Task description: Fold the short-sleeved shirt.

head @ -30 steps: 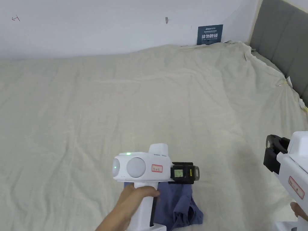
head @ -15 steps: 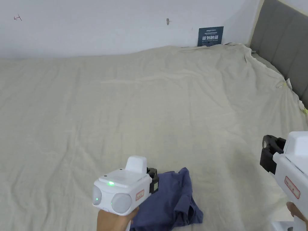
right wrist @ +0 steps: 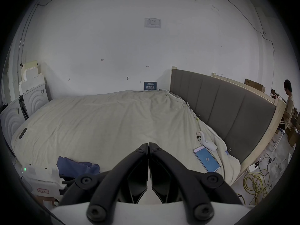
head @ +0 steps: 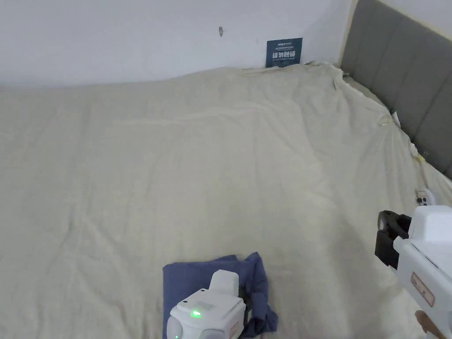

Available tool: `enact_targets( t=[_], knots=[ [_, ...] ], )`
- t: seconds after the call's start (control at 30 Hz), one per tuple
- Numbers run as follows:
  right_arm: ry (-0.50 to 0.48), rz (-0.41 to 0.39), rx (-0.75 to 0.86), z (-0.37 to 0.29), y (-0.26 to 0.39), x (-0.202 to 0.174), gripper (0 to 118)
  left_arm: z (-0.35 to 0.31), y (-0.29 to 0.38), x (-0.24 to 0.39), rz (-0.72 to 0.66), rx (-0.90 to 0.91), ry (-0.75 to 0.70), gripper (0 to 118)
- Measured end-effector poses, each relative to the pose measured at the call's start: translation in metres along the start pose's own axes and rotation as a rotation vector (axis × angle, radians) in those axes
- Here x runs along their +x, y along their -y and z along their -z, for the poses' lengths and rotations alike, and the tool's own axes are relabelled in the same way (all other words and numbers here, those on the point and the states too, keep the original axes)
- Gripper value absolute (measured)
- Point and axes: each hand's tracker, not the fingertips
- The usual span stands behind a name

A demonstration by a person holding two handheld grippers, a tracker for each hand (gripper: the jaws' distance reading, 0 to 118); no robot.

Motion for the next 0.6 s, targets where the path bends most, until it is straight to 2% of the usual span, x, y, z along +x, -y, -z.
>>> enact_targets(
  t=[0.27, 0.5, 0.6],
  knots=[
    [0.014, 0.008, -0.014, -0.001, 0.004, 0.006, 0, 0.007, 0.004, 0.030, 0.032, 0.027, 0.005, 0],
    [0.021, 0.014, 0.017, -0.007, -0.004, 0.008, 0, 0.002, -0.001, 0.046, 0.051, 0.034, 0.076, 0],
    [0.016, 0.011, 0.036, -0.013, -0.009, 0.002, 0, -0.020, -0.014, 0.044, 0.042, 0.121, 0.105, 0]
  ],
)
